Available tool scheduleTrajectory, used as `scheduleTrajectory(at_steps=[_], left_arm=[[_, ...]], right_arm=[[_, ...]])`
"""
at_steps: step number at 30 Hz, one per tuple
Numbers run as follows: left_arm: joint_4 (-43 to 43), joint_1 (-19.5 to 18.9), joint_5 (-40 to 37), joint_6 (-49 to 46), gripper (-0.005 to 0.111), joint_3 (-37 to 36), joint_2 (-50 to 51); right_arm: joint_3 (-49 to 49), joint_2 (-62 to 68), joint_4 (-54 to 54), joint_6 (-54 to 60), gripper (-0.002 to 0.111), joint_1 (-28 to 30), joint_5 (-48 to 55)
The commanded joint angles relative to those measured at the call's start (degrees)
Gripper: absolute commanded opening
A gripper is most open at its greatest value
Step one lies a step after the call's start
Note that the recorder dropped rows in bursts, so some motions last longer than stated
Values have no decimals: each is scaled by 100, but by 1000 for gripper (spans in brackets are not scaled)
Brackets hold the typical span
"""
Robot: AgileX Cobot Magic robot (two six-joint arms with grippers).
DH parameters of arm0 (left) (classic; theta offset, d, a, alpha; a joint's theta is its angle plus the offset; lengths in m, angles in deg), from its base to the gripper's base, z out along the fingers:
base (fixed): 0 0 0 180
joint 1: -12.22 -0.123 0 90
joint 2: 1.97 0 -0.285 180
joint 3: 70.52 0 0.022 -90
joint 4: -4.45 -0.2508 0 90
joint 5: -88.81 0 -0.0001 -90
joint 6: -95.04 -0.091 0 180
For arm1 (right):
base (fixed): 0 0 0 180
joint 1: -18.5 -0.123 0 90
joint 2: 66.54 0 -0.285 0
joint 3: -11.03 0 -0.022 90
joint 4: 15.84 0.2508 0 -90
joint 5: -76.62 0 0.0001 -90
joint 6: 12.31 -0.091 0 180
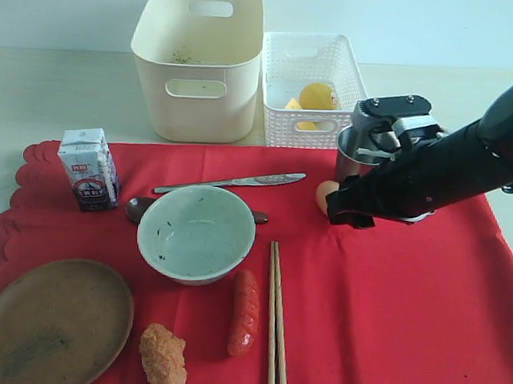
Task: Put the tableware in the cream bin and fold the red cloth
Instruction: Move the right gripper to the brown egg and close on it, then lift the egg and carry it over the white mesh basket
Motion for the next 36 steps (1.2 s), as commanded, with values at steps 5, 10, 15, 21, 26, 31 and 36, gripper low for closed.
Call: scheduleTrajectory(at_steps=[5,10,15,21,26,31,36], left_arm=[[-1,-10,66,-6,0,-14,-34],[-1,-10,66,-6,0,-14,-34],[-1,-10,66,-6,0,-14,-34],[-1,-10,66,-6,0,-14,-34],[-1,-10,66,-6,0,-14,-34],[-1,-10,66,-6,0,-14,-34],[-1,-10,66,-6,0,-14,-34]], right_arm=[[-411,337,151,62,64,-77,142],[-455,464,151,62,64,-439,-247],[-455,471,138,-277,64,-571,-758],[-455,641,138,-346,61,-571,-929],[-559,783,174,-346,37,-571,-594],[-559,504,162,-542,0,-571,-165],[-559,-221,135,-541,0,-571,40]])
